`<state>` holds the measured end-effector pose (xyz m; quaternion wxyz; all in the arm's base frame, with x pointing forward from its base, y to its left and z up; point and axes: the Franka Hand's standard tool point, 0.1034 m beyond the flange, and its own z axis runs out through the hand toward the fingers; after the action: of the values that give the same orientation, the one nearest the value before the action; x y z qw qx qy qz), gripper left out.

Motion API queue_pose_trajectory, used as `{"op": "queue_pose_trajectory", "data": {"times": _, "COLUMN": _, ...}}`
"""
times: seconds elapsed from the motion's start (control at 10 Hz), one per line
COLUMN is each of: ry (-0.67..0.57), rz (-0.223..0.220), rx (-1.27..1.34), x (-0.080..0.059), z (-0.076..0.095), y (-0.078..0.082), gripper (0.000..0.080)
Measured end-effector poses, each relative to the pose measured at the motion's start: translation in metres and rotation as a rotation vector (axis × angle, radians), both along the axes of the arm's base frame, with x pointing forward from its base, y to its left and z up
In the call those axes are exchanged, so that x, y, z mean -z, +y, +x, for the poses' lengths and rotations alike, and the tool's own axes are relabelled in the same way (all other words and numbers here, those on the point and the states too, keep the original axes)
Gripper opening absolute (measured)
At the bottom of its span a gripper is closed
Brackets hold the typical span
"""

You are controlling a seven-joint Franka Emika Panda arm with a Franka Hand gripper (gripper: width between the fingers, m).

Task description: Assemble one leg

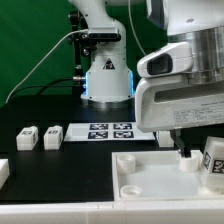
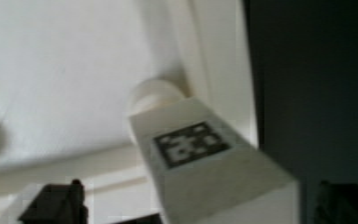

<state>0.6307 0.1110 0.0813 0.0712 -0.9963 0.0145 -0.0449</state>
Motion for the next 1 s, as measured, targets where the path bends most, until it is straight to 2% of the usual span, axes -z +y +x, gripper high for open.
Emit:
{"op": "queue_pose_trajectory", "data": {"times": 0.1, "ry": 0.002, "rz": 0.000, "rx": 0.009, "x": 0.0024, "z": 0.0005, "y": -0.0080, "gripper": 0.0649}}
{"op": "queue_pose_trajectory", "data": {"times": 0.2, "ry": 0.008, "rz": 0.004, "rx": 0.046, "x": 0.0023, "z": 0.0002, "y": -0.0058, "gripper": 0.0649}}
{"op": "queue_pose_trajectory", "data": {"times": 0.3, "ry": 0.009, "rz": 0.004, "rx": 0.048, "x": 0.0026, "z": 0.0000, "y": -0.0055, "gripper": 0.0536}}
{"op": "queue_pose_trajectory", "data": {"times": 0.4, "ry": 0.023, "rz": 0.018, "rx": 0.143, "x": 0.0028, "z": -0.0001, "y": -0.0048, "gripper": 0.0536}}
{"op": "queue_pose_trajectory", "data": {"times": 0.5, "ry": 0.036, "rz": 0.029, "rx": 0.232, "x": 0.0028, "z": -0.0004, "y": -0.0038, "gripper": 0.0353}}
{"op": "queue_pose_trajectory", "data": {"times": 0.6, "ry": 0.052, "rz": 0.045, "rx": 0.338, "x": 0.0027, "z": -0.0005, "y": -0.0026, "gripper": 0.0291}}
{"op": "queue_pose_trajectory", "data": {"times": 1.0, "ry": 0.100, "rz": 0.078, "rx": 0.649, "x": 0.0030, "z": -0.0007, "y": -0.0013, "gripper": 0.0291}}
